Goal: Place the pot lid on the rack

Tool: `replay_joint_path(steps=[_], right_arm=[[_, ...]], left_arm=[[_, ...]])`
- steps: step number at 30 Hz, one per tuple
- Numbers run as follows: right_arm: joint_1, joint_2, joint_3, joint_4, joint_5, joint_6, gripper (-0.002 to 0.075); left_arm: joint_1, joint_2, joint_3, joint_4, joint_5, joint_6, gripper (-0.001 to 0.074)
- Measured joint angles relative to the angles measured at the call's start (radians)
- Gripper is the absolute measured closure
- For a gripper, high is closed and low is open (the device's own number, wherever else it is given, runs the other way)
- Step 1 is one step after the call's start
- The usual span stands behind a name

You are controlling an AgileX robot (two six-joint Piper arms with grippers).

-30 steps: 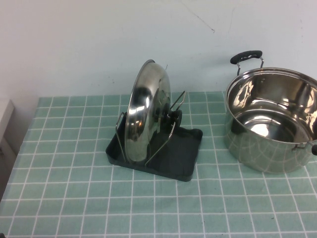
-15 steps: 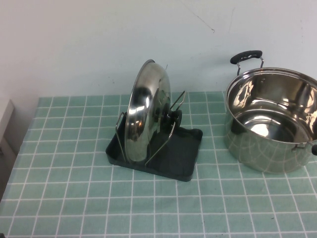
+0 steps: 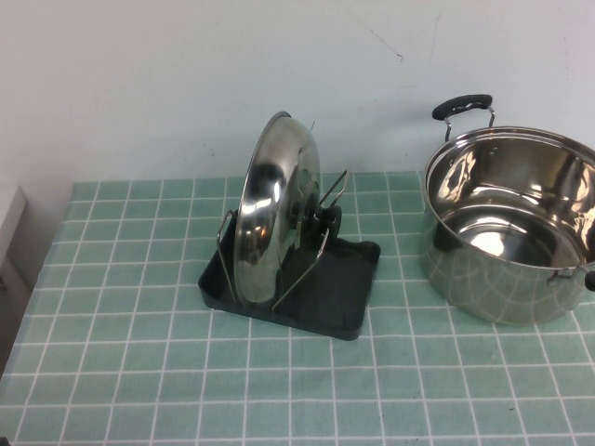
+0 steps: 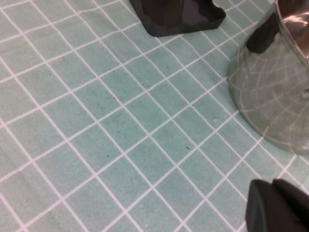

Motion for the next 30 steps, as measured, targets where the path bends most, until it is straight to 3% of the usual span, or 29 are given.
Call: replay_joint_path(steps=[23,27,30], right_arm=[[0.000,0.000,0.002,0.000,-0.004,0.000,0.0727],[-0.013,-0.018,0.022,0.009,-0.112,0.000,0.0727],[-0.079,-0.052,0.066,0.014,-0.258,-0.007,0.0727]], left_arm=[[0.000,0.000,0.000,0.000,0.000,0.000,0.0737],[0.000,0.000,0.000,0.000,0.000,0.000,0.0737],[0.000,0.000,0.000,0.000,0.000,0.000,0.0737]])
